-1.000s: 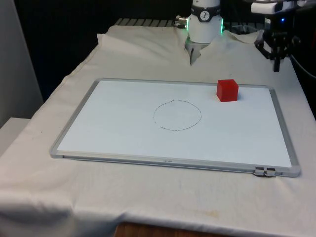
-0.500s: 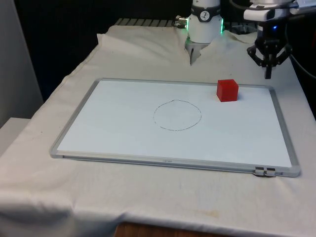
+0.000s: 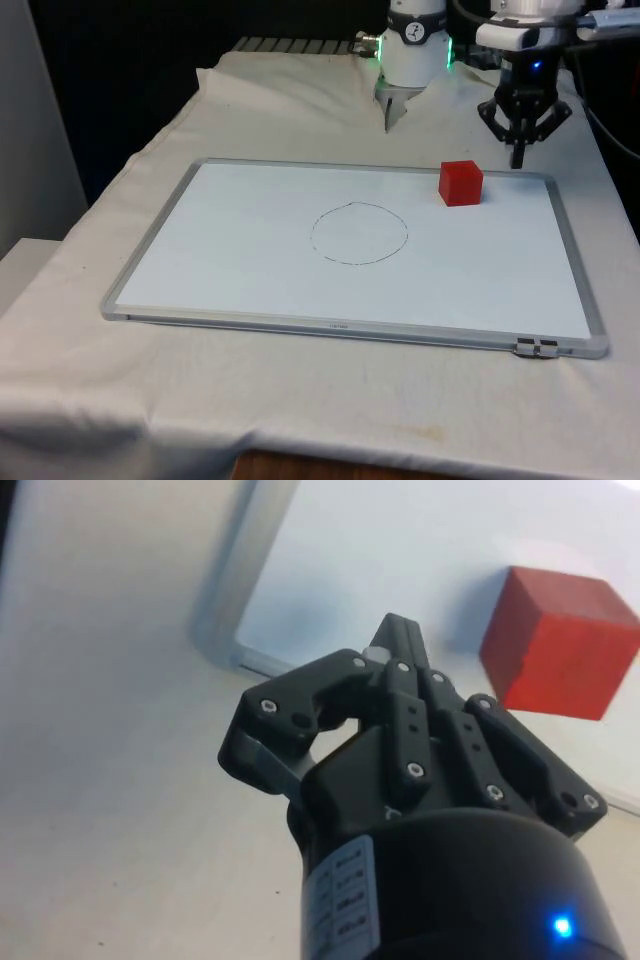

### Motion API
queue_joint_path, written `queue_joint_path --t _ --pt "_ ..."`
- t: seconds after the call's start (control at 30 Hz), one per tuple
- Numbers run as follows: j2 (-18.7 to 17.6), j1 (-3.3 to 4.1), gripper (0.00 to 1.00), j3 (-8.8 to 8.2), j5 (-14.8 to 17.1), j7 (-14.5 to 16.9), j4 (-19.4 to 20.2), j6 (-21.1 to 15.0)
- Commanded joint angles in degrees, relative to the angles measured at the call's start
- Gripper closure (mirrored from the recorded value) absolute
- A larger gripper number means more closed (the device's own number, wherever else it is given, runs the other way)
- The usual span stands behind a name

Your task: Push the cube into the marked area.

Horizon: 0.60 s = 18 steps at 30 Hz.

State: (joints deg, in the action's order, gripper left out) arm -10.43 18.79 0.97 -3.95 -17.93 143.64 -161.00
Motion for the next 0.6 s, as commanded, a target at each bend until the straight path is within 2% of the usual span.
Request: queue_joint_path --t 0.0,0.03,0.07,0.3,0.33,0.37,0.57 --pt "-0.17 0.46 1.0 -1.55 -2.69 -1.49 -0.23 0.17" --pt "-0.06 0.0 1.0 -0.29 -0.4 0.0 -0.06 0.0" --pt "-0.29 0.4 1.0 -1.83 -3.09 -1.43 -0.29 0.23" --pt "-0.86 0.46 1.0 -3.78 -6.25 -1.43 -0.57 0.57" --pt "-0.74 0.0 1.0 -2.64 -4.13 0.0 -0.23 0.23" --pt "-0.97 0.52 1.0 -4.01 -6.59 -1.49 -0.52 0.63" --pt "-1.49 0.46 1.0 -5.33 -8.94 -1.38 -0.57 1.15"
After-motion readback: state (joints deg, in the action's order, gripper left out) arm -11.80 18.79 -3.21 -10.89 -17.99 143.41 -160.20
